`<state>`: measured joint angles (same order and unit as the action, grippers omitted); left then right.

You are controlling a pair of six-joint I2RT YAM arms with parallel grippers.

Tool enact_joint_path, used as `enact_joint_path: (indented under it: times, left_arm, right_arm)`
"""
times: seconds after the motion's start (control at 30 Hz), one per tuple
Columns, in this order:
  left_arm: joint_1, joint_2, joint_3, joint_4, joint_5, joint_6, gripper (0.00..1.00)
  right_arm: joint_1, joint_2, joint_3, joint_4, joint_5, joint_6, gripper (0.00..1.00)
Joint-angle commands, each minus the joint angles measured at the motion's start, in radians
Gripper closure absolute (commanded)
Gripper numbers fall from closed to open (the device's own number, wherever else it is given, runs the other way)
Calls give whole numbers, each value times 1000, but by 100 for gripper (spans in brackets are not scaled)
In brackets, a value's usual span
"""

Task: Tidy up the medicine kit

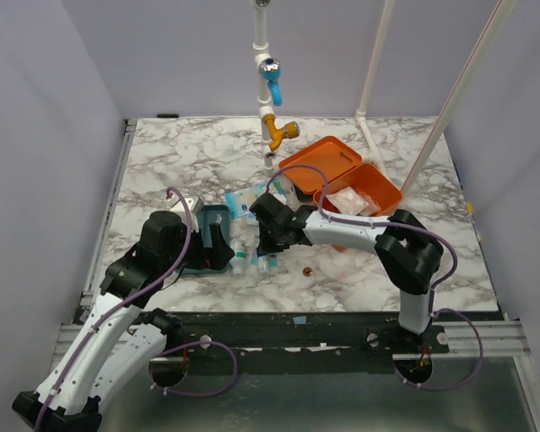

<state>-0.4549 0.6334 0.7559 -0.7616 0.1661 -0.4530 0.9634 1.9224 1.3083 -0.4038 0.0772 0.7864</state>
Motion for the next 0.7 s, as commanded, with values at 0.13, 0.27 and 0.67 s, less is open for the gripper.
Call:
enact_joint_path:
  times: [0.13,0.27,0.67]
  left_arm:
    - [-2,38,-19,52,-31,-5,2]
    - [-2,59,-22,64,-34,-11,1]
    - [-2,105,-14,92,-2,-39,2]
  right_arm:
    - [7,-196,-25,-82,160,-66,99]
    - [-37,-267,-17,-124,167,-102,99]
    - [-311,-409,49,-243,191,-241,99]
